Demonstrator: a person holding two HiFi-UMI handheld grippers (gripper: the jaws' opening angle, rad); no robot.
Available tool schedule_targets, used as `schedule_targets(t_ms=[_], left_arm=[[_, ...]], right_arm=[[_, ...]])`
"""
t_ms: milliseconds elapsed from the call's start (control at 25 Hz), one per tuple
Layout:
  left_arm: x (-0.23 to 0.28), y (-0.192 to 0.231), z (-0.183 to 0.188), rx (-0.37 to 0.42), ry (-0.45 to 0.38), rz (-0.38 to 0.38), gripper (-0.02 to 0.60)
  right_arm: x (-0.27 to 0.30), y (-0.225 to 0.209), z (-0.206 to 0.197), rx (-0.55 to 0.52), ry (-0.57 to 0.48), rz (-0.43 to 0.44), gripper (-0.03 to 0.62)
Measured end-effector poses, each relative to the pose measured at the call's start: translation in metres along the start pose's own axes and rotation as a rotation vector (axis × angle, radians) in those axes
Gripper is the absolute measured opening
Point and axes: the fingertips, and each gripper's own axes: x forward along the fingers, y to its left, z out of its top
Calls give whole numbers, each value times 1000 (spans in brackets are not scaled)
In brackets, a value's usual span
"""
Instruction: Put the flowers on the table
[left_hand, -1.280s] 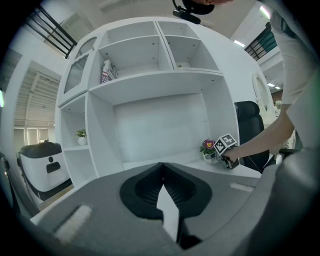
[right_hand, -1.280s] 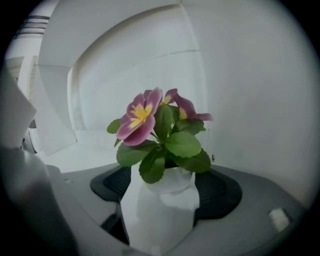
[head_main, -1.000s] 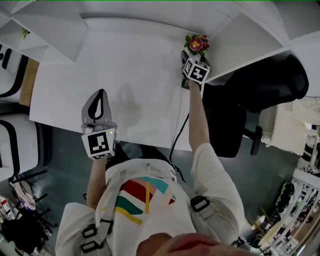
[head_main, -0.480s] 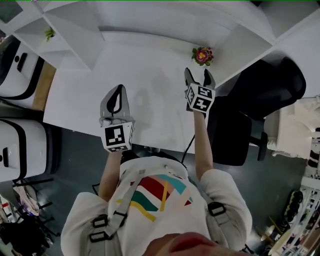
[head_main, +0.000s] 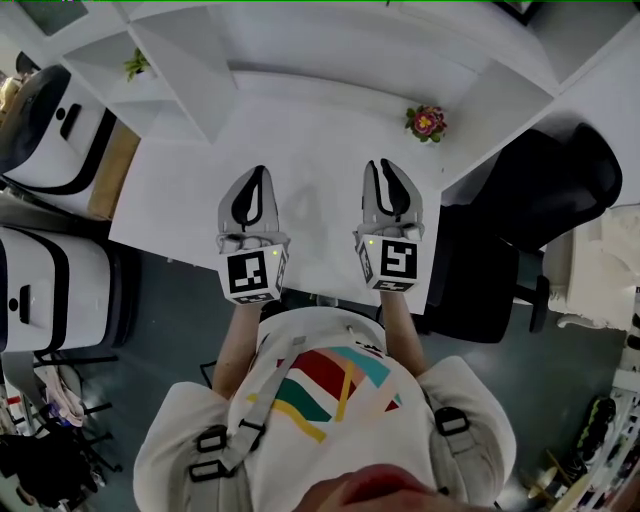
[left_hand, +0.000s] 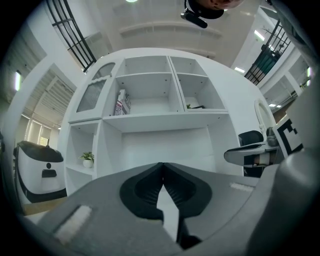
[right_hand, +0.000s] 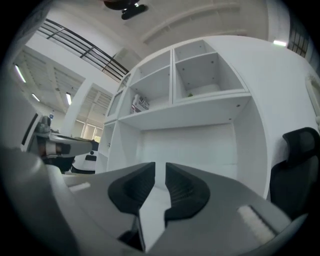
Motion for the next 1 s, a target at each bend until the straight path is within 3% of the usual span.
schedule_targets(t_ms=[200,1000], left_arm=[[-9,1,12,9,-33,13,5],[-27,2,29,-3,-64,61,5]], right_arm=[[-19,20,21,-23,-48,27,2],[-31,17,14,-12,-27,56,0]])
